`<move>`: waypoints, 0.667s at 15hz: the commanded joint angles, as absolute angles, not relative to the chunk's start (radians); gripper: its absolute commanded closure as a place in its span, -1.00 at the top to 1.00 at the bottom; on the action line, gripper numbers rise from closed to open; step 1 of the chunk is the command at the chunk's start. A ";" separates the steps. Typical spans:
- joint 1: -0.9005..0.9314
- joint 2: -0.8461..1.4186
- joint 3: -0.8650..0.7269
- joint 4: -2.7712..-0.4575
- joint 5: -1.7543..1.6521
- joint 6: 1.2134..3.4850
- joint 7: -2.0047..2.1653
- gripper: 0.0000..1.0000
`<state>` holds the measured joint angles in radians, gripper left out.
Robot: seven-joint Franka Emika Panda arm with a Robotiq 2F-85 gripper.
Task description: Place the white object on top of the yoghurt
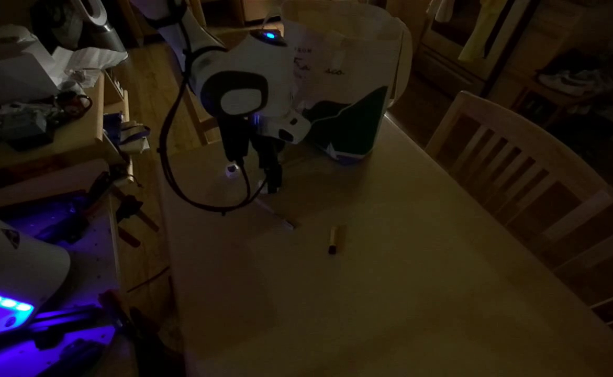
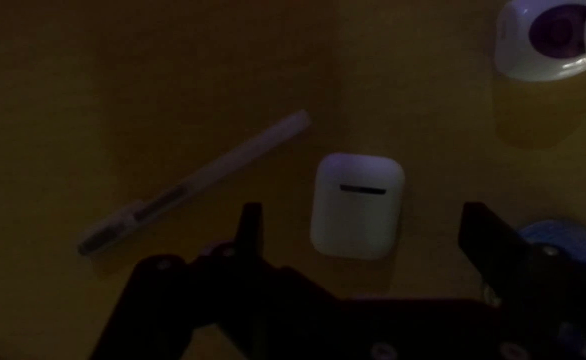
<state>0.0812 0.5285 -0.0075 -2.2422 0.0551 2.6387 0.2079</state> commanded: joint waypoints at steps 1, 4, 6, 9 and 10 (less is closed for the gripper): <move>0.006 0.537 0.053 -2.270 0.128 2.681 0.110 1.00; -0.011 0.543 0.061 -2.266 0.141 2.657 0.088 0.33; -0.024 0.551 0.071 -2.264 0.148 2.662 0.069 0.05; -0.033 0.555 0.077 -2.261 0.151 2.658 0.055 -0.34; -0.034 0.556 0.078 -2.261 0.151 2.657 0.052 -0.45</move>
